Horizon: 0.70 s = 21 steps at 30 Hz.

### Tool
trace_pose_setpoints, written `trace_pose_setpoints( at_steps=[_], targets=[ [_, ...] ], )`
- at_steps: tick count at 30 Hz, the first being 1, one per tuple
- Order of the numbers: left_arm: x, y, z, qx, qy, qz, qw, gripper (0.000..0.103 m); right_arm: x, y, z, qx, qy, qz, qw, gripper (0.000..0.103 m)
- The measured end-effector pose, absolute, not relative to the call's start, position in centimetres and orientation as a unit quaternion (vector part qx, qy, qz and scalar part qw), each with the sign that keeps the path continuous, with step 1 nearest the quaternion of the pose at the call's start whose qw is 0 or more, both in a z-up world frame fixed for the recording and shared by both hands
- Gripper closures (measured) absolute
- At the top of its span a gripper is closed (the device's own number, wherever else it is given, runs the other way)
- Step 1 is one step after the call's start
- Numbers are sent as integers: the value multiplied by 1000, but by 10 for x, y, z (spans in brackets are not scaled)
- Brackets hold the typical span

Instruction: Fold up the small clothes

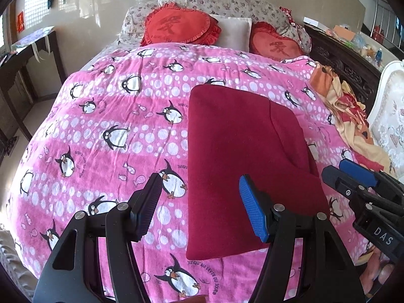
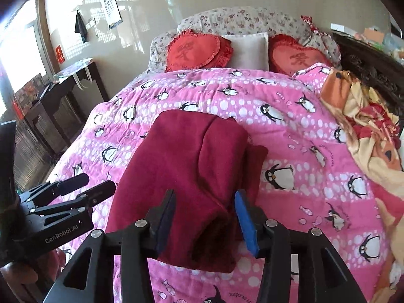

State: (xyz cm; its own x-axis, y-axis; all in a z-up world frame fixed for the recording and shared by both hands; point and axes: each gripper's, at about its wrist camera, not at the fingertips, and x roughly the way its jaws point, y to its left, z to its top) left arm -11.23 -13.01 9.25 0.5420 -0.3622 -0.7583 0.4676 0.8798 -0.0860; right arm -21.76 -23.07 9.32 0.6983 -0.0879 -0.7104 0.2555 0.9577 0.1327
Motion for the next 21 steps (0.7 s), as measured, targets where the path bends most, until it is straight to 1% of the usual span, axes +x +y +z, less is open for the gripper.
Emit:
trace_pose_setpoints(
  at_steps=[12, 21],
  targets=[
    [-114, -131, 92, 68, 419, -234, 875, 39, -217, -231, 89, 111, 387, -114, 908, 55],
    [-112, -132, 90, 76, 416, -233, 876, 39, -214, -233, 84, 118, 393, -118, 905, 49]
  ],
)
